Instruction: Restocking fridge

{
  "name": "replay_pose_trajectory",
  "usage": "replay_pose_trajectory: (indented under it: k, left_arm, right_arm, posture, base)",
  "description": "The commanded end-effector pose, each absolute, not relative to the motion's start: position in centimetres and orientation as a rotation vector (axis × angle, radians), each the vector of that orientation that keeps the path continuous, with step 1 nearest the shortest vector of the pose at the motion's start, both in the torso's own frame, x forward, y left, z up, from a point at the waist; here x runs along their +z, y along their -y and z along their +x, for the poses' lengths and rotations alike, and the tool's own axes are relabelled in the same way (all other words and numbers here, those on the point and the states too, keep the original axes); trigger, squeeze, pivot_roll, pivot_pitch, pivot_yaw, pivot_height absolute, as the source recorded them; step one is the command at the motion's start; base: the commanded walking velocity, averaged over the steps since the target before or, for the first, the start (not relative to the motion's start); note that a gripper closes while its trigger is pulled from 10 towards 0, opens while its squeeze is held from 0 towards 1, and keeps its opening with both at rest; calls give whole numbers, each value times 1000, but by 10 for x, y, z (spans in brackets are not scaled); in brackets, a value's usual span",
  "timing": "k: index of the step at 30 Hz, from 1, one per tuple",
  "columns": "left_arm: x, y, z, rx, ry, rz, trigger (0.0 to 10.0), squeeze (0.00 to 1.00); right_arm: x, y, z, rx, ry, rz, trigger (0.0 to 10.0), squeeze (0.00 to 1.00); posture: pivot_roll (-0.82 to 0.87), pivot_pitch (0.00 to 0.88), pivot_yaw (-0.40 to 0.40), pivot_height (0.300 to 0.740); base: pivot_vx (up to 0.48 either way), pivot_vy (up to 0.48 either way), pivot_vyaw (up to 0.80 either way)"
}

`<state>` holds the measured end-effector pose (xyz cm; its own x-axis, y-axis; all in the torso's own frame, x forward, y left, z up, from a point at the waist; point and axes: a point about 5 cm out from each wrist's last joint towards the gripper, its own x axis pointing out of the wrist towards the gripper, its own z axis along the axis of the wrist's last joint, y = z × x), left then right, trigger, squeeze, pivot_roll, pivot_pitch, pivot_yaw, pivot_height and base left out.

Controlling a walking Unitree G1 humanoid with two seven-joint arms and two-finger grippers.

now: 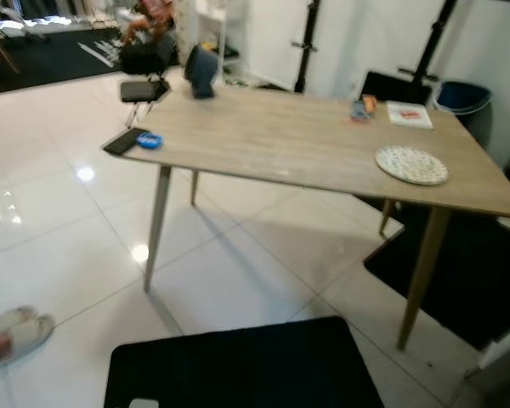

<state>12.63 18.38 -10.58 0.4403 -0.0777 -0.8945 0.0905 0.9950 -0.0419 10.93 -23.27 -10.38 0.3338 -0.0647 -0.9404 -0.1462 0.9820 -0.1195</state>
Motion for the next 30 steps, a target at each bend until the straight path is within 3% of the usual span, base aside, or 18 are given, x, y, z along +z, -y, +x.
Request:
replay_pose_trajectory:
  k: [1, 20, 30]
  left_arm:
    - [-109, -184, 117, -108, -1139, 16, 10000, 0]
    - [-109, -184, 117, -103, -1141, 22, 10000, 0]
    - [-109, -184, 116, -90, -1147, 18, 10000, 0]
  right_arm:
    - [-102, 234, 115, 43, -1216, -191, 10000, 0]
    - [-102, 234, 116, 46, -1214, -197, 10000, 0]
    - [-102, 234, 115, 45, -1216, -193, 10000, 0]
  posture:
    - [-35, 23, 0, 740]
    - [-35, 18, -2, 740]
    - [-35, 23, -2, 740]
  base:
    - [330, 0, -756]
    - [309, 0, -760]
    - [0, 0, -759]
